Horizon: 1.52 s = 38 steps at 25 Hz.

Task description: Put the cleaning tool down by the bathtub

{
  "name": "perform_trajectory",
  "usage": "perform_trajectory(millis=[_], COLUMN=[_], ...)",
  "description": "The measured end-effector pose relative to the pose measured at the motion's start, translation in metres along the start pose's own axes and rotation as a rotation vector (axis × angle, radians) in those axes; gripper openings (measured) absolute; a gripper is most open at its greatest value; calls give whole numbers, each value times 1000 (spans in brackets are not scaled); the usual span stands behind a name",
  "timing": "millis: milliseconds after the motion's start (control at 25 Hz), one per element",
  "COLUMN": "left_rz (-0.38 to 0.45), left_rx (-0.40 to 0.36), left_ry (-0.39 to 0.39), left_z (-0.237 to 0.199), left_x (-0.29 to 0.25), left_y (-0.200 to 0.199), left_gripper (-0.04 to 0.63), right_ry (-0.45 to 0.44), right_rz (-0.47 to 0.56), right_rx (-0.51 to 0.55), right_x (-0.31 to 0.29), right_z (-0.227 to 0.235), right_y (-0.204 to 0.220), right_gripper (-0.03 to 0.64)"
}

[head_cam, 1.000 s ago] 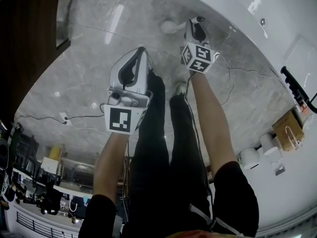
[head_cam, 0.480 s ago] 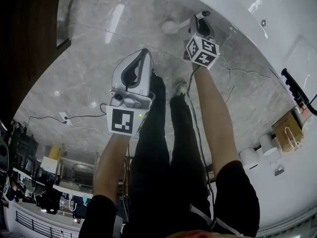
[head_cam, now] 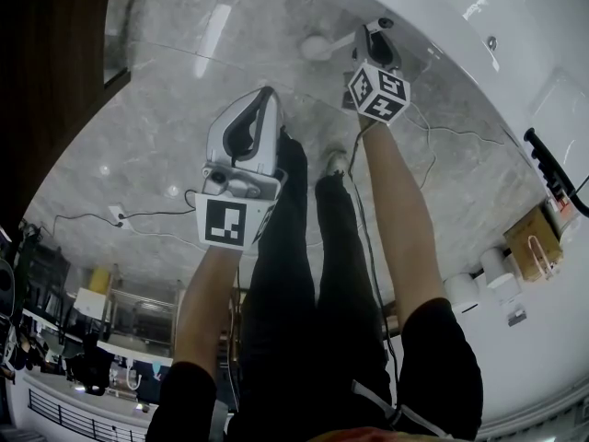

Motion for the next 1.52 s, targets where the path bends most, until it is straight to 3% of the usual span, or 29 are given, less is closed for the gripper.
perform_trajectory(millis=[360, 960, 1080, 1280, 1520], left_rz=[-5, 42, 49, 67, 94], left_rx=[5, -2, -1, 1, -18], left_ry=[3, -14, -16, -29, -11], left_z=[2, 12, 19, 39, 65], left_x=[-1, 7, 11, 17, 18], left_y=[2, -7, -10, -22, -40], left_gripper=[8, 8, 8, 8, 8], right_ry=[2, 19, 28, -6, -23], right_rz=[-16, -38, -61, -77, -105], right_rx=[11, 8, -5, -5, -10], right_x=[-2, 23, 38, 71, 96], right_z=[-2, 3, 6, 5, 6], right_y=[-4, 3, 6, 2, -4], right_gripper=[141, 149, 124, 17, 0])
Point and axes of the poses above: the fingertips, and each gripper's own axes: x backward along the fingers, z to its right, y out of its underside, the point moved 9 cm from there along x, backward along the fingers, and after that the axes turned 14 degrees about y, right-handed, at the moved point
